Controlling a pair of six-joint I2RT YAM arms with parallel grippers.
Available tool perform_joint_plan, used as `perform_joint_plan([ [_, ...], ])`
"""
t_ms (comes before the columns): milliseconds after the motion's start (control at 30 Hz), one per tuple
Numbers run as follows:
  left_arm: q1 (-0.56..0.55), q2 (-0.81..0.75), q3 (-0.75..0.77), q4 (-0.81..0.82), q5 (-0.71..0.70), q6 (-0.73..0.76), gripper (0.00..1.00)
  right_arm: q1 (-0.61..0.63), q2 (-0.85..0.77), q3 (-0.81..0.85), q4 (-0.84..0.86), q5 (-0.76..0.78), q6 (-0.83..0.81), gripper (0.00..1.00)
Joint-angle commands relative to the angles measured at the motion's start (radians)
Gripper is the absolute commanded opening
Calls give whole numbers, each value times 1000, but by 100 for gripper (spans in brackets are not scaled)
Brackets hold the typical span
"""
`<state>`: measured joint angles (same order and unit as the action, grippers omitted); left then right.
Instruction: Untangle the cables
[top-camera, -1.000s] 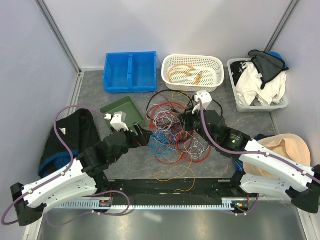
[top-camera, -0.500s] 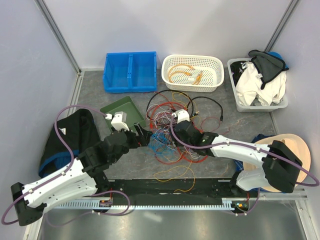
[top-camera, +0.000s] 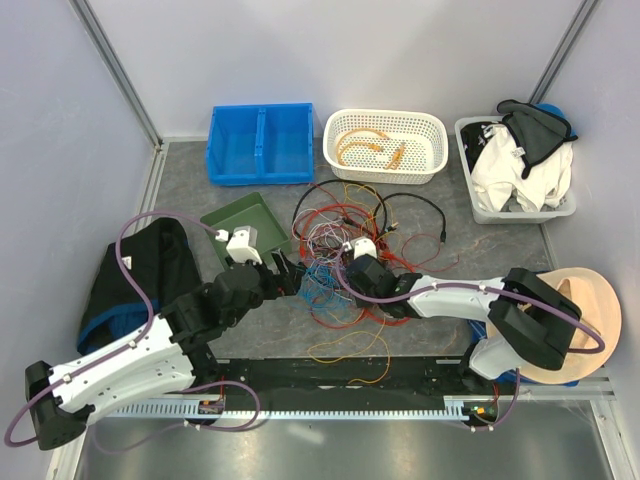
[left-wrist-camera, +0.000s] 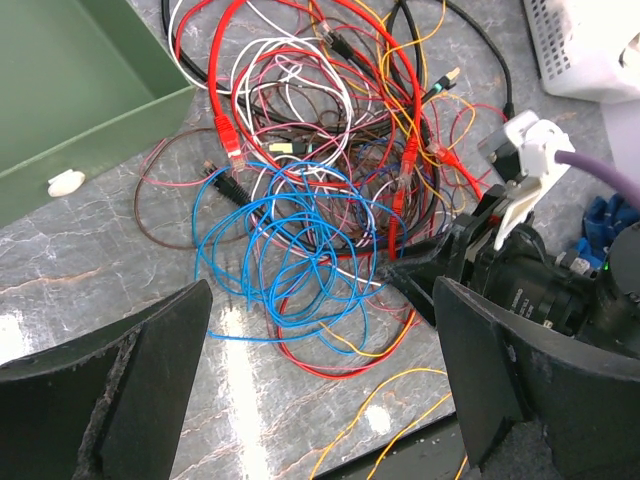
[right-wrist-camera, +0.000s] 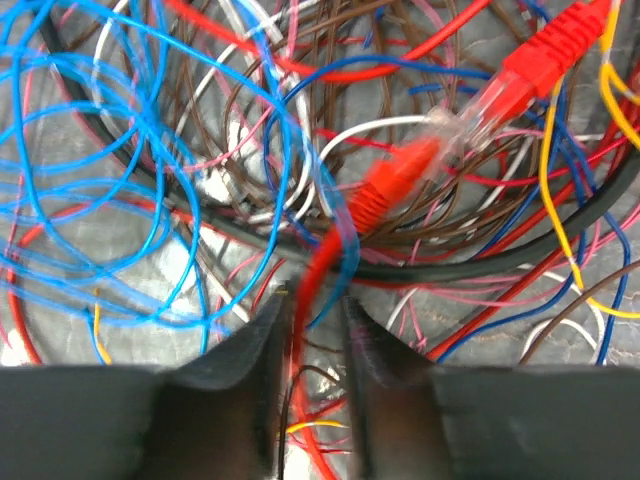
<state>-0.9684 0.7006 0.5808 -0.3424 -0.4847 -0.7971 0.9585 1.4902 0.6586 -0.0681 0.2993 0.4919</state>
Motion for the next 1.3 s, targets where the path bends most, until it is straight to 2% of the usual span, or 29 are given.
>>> perform_joint_plan([
  [0, -1, -1, 7, 20, -3, -21, 98, 2, 41, -11, 54, -31, 16, 22],
  [33, -3, -3, 7, 20, -6, -21, 98, 2, 38, -4, 48, -14, 13, 17],
  [67, -3, -4, 5, 20, -6, -17, 98, 2, 28, 1, 45, -3, 7, 8],
  [133, -1, -16, 4, 20, -12, -14, 98, 2, -20, 16, 19, 26, -3, 0],
  [267, -3, -33, 4, 25, -32, -4, 97, 2, -165, 82, -62, 107, -42, 0],
  [467, -3, -27, 17, 65, -46, 21, 95, 2, -373, 251, -199, 144, -104, 0],
  [600, -1, -21, -7, 201, 32, 108, 95, 2, -426, 361, -251, 126, -107, 0],
  [800, -3, 9, -137, 717, 185, 254, 97, 3, -462, 435, -260, 61, -39, 0],
  [833, -3, 17, -156, 873, 204, 266, 97, 2, -461, 438, -259, 51, -30, 0],
  [933, -3, 91, -223, 1116, 296, 308, 95, -1, -458, 446, -256, 38, 3, 0],
  [967, -1, 117, -240, 1245, 319, 315, 94, -4, -458, 443, -254, 35, 11, 0],
  [1100, -4, 265, -216, 1433, 472, 302, 90, -10, -459, 438, -239, 14, 43, 0],
  [1267, -4, 459, -184, 1597, 563, 204, 81, -14, -462, 434, -231, 8, 51, 0],
])
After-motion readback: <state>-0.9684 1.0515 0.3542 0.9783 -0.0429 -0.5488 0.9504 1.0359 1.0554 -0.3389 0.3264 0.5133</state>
